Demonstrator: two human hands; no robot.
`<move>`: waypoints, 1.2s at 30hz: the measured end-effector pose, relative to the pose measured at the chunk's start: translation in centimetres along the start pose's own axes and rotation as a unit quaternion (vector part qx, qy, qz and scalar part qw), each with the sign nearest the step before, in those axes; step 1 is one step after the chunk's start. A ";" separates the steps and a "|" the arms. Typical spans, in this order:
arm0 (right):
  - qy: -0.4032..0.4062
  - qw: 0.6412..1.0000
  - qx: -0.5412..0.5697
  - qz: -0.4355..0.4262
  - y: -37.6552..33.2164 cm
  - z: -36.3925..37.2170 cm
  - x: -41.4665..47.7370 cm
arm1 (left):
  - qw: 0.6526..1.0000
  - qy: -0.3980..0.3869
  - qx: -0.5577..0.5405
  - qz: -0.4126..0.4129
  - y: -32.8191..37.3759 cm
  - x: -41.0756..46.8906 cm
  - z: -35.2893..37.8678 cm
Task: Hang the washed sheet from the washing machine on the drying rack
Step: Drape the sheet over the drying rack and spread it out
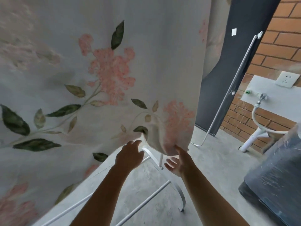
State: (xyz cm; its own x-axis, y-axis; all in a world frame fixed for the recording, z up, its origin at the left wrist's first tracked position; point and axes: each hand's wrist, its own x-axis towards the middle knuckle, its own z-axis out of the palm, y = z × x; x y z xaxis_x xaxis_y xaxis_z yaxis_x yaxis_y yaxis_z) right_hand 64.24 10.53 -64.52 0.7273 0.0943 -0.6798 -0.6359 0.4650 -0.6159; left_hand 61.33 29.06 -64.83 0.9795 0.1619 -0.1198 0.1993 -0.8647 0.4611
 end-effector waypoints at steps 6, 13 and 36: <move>0.019 0.999 0.001 0.049 -4.1 2.2 -8.4 | 0.999 -0.037 0.006 0.020 5.5 -4.7 -9.6; 0.025 0.995 -0.070 -0.063 -15.7 7.5 -25.8 | 0.999 -0.008 0.010 0.033 15.0 -12.5 -26.6; 0.023 0.871 -0.268 -0.412 -47.5 26.5 -41.7 | 0.860 0.348 0.234 0.290 39.3 -11.1 -67.5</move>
State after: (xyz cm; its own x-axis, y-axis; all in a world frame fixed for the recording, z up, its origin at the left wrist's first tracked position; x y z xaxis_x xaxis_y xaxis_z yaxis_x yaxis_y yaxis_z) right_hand 70.95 7.81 3.60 0.9903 -0.1182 0.0726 0.0583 -0.1204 -0.9910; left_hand 60.19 25.38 13.92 0.7229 -0.2571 0.6413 -0.2034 -0.9663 -0.1580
